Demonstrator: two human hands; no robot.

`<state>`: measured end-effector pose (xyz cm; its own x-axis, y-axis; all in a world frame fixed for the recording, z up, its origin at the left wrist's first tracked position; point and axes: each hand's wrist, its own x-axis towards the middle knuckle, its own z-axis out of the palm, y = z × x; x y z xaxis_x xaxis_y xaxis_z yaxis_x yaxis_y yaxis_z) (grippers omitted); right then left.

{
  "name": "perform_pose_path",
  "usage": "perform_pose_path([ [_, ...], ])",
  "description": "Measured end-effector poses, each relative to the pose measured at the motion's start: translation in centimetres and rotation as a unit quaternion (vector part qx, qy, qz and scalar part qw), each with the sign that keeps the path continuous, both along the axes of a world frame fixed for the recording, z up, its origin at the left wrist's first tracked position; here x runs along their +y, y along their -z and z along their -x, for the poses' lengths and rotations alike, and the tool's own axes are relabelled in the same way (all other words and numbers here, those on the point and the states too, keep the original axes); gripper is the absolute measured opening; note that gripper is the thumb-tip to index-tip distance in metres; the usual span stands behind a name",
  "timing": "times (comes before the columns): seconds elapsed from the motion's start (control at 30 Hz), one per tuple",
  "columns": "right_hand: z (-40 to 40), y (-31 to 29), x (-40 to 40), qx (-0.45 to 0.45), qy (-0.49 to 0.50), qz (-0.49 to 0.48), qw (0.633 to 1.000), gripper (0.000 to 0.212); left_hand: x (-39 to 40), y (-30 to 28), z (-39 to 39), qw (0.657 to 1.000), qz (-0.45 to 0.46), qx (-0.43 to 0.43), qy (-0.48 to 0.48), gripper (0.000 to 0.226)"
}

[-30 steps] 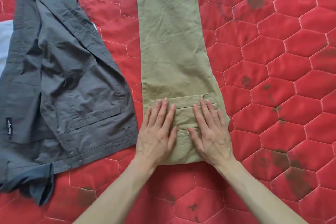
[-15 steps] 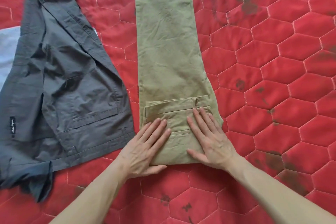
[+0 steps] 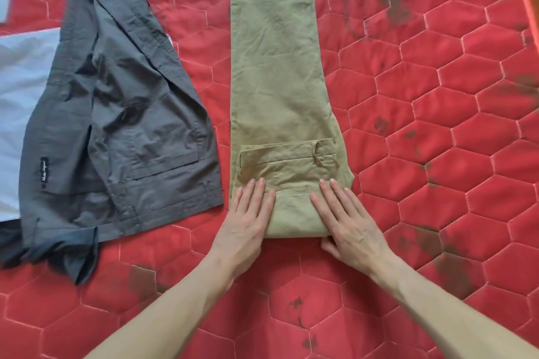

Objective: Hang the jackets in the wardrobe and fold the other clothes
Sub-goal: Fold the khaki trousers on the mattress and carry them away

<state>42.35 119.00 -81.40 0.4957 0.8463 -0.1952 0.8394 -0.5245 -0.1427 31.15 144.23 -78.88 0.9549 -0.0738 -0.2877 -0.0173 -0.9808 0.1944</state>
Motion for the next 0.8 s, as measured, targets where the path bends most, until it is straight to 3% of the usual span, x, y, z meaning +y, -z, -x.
perform_pose_path([
  [0.13, 0.7, -2.4, 0.1, -0.004, 0.038, -0.045, 0.998, 0.080, 1.2, -2.8, -0.5, 0.991, 0.086, 0.102, -0.025, 0.092],
  [0.2, 0.5, -3.8, -0.6, -0.003, 0.027, -0.085, 0.996, 0.066, 1.9, -4.4, -0.5, 0.988, 0.104, 0.111, -0.022, 0.079],
  [0.33, -0.4, -7.5, -2.0, 0.020, -0.009, -0.125, 0.992, 0.038, 3.1, -8.1, -0.3, 0.987, 0.110, 0.113, -0.030, 0.029],
  [0.43, -0.6, -9.8, -2.7, 0.065, -0.011, -0.152, 0.986, 0.034, 4.6, -9.3, 0.5, 0.975, 0.175, 0.113, -0.080, 0.030],
  [0.53, -1.0, -11.5, -2.7, 0.127, 0.058, -0.185, 0.973, 0.034, 6.6, -9.7, 1.1, 0.922, 0.321, 0.139, -0.164, 0.029],
  [0.63, -1.1, -12.2, -2.1, 0.192, 0.149, -0.212, 0.947, 0.022, 8.1, -9.0, 1.5, 0.847, 0.436, 0.145, -0.269, 0.028],
  [0.73, -1.9, -11.9, -1.0, 0.293, 0.271, -0.263, 0.878, 0.023, 7.8, -8.1, 1.2, 0.765, 0.528, 0.095, -0.357, 0.019],
  [0.8, -2.7, -11.4, 0.7, 0.298, 0.344, -0.294, 0.840, 0.018, 7.0, -7.2, 0.6, 0.716, 0.560, 0.061, -0.413, 0.018],
])
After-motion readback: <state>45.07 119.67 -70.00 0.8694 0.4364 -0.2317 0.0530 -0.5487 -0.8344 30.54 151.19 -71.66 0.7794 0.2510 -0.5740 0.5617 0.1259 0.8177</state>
